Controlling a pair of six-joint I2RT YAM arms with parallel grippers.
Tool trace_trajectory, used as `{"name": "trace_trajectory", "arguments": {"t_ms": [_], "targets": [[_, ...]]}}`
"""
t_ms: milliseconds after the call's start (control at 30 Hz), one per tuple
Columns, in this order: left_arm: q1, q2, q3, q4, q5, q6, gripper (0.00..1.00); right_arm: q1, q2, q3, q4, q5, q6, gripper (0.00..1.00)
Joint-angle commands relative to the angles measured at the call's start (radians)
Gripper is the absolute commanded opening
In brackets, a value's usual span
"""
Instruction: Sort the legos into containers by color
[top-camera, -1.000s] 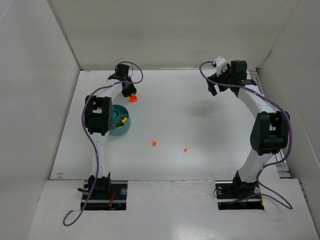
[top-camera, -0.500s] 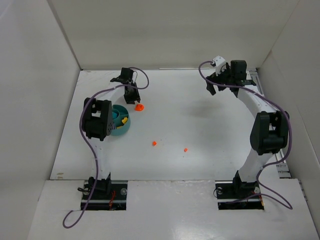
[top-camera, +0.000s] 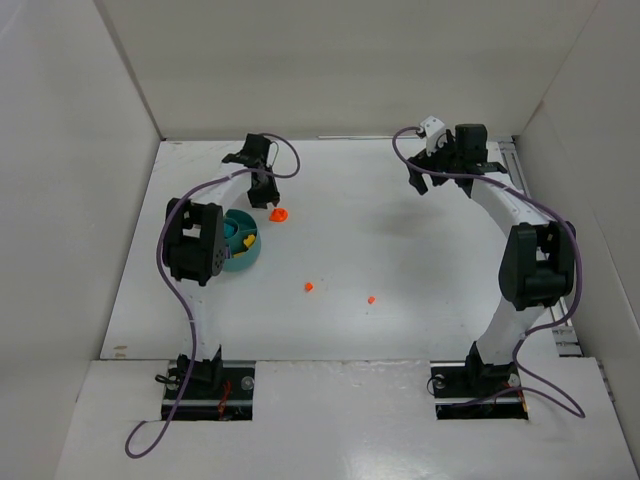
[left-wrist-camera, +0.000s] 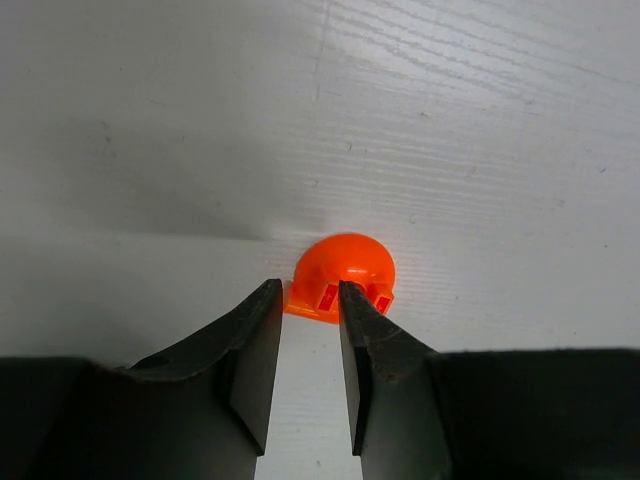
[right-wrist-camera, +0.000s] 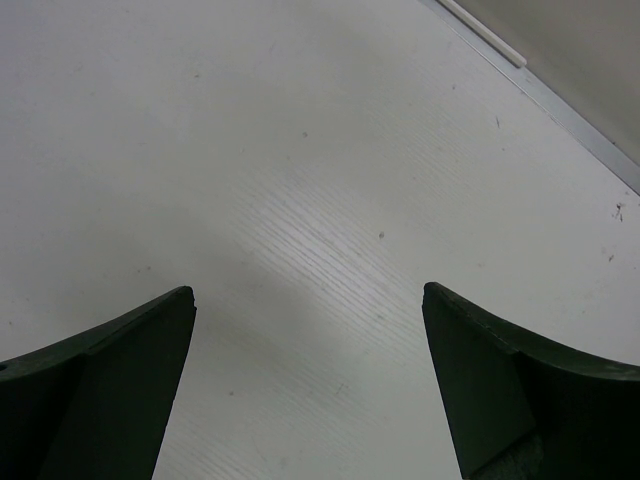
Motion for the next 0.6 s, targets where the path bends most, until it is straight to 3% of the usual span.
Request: {"name": "trace_trajectory", "arguments": {"t_ms": [0,567], "targets": [[-0.008,-0.059,-0.027,-0.018,-0.008,-0.004,0.26,0.008,-0.013,0.004,0.053,0.002,-0.004,1.00],[-0.048,-0.050,-0.027,-0.009,-0.038,-0.013,0.23,0.008,-0.004,-0.005,0.053,0.002,-0.004,1.00]]}}
